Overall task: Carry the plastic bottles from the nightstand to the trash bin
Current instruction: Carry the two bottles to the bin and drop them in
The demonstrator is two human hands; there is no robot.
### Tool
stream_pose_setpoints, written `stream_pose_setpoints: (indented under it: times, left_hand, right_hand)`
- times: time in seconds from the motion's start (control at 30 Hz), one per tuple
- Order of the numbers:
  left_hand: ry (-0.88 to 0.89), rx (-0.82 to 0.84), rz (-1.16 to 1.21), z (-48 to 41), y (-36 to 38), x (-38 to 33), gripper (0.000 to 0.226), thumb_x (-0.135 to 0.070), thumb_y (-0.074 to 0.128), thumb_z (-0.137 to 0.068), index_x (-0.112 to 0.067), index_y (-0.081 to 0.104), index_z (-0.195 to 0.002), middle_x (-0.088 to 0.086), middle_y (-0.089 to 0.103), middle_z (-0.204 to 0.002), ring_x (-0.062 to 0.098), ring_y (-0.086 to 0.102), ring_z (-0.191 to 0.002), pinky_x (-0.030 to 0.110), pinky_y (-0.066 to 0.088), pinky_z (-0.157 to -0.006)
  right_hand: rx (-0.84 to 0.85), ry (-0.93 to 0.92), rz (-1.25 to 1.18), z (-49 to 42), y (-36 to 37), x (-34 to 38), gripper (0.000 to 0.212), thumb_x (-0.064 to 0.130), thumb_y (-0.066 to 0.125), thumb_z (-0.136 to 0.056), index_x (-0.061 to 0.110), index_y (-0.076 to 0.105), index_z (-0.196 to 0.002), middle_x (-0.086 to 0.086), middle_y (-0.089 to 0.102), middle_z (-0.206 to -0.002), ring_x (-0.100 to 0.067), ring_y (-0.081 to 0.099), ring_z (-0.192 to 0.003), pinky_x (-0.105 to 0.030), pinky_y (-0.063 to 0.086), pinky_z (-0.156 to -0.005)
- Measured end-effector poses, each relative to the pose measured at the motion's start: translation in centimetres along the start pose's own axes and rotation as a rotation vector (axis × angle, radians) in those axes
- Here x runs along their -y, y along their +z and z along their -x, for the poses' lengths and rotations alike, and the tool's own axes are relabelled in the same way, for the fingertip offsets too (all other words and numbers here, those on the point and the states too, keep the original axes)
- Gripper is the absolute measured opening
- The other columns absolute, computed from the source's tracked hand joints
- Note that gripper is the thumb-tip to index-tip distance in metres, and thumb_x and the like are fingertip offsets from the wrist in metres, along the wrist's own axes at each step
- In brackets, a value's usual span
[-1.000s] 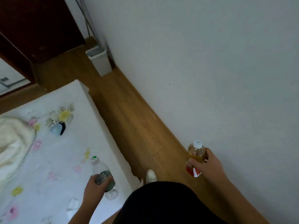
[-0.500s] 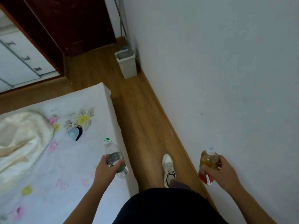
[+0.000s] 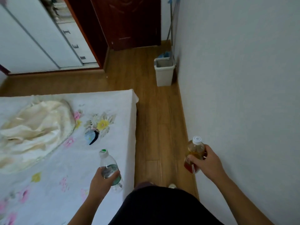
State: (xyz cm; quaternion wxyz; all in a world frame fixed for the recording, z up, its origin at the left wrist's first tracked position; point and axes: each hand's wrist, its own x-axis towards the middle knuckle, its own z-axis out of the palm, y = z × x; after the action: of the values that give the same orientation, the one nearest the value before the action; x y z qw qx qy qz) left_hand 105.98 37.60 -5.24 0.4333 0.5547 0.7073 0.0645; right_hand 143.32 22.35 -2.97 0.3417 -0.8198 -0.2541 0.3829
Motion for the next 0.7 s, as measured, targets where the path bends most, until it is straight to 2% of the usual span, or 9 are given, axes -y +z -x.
stream_pose_setpoints:
  times: [0.07, 0.17, 0.23, 0.4, 0.5, 0.57, 0.7]
  left_hand:
    - [-0.047, -0.027, 0.021, -1.1, -0.2, -0.6, 0.074, -0.056, 0.076, -0.062, -0.010, 0.060, -0.118, 0.009, 0.071, -0.107, 0.029, 0.067, -0.096, 0.038, 0.049, -0.081]
    - [-0.116, -0.047, 0.028, -4.7, -0.2, -0.4, 0.082, -0.069, 0.071, -0.051, -0.015, 0.064, -0.113, 0.005, 0.074, -0.104, 0.025, 0.070, -0.093, 0.042, 0.055, -0.084]
    - [-0.154, -0.048, 0.042, -8.0, 0.0, 0.0, 0.083, -0.069, 0.071, -0.049, -0.015, 0.064, -0.111, 0.005, 0.074, -0.103, 0.025, 0.070, -0.093, 0.042, 0.055, -0.085]
    - [-0.158, -0.038, 0.046, -14.4, -0.9, -7.6, 0.083, -0.065, 0.073, -0.051, -0.010, 0.063, -0.112, 0.009, 0.072, -0.101, 0.028, 0.068, -0.091, 0.040, 0.052, -0.079]
    - [-0.112, -0.031, 0.040, -19.3, -1.4, -12.8, 0.088, -0.067, 0.073, -0.050, -0.010, 0.061, -0.117, 0.009, 0.072, -0.107, 0.030, 0.069, -0.097, 0.040, 0.053, -0.083]
    - [-0.054, 0.002, 0.025, -22.4, -1.9, -17.0, 0.083, -0.061, 0.076, -0.059, -0.008, 0.060, -0.122, 0.010, 0.071, -0.109, 0.028, 0.068, -0.098, 0.037, 0.051, -0.082]
    - [0.045, 0.020, 0.043, -27.8, -1.9, -24.7, 0.054, -0.034, 0.082, -0.080, -0.006, 0.060, -0.120, 0.009, 0.068, -0.108, 0.027, 0.066, -0.097, 0.033, 0.048, -0.081]
  right_hand:
    - [0.038, -0.026, 0.008, -3.3, 0.1, 2.5, 0.054, 0.038, 0.083, -0.074, 0.030, 0.055, -0.119, 0.009, 0.065, -0.109, -0.014, 0.062, -0.102, -0.039, 0.053, -0.094]
    - [0.074, -0.060, 0.023, -8.4, 0.3, 5.4, 0.055, 0.041, 0.083, -0.073, 0.031, 0.056, -0.119, 0.011, 0.067, -0.109, -0.012, 0.063, -0.101, -0.038, 0.054, -0.092]
    - [0.084, -0.062, 0.039, -11.5, 0.5, 6.8, 0.053, 0.041, 0.084, -0.072, 0.034, 0.055, -0.115, 0.013, 0.066, -0.106, -0.010, 0.063, -0.098, -0.035, 0.053, -0.089]
    - [0.054, -0.010, 0.067, -18.2, 0.3, 8.9, 0.050, 0.036, 0.084, -0.073, 0.035, 0.053, -0.112, 0.017, 0.064, -0.101, -0.010, 0.062, -0.095, -0.031, 0.048, -0.082]
    - [0.020, 0.055, 0.082, -21.1, 0.1, 9.4, 0.048, 0.035, 0.084, -0.074, 0.033, 0.054, -0.111, 0.011, 0.066, -0.102, -0.013, 0.062, -0.094, -0.034, 0.048, -0.082]
    - [-0.016, 0.103, 0.077, -23.1, -0.3, 9.5, 0.048, 0.033, 0.086, -0.073, 0.032, 0.055, -0.110, 0.007, 0.067, -0.101, -0.015, 0.063, -0.093, -0.036, 0.049, -0.082]
    - [-0.054, 0.221, 0.081, -27.0, -1.5, 9.8, 0.051, 0.032, 0.087, -0.071, 0.025, 0.059, -0.113, -0.001, 0.070, -0.102, -0.021, 0.066, -0.093, -0.038, 0.050, -0.081]
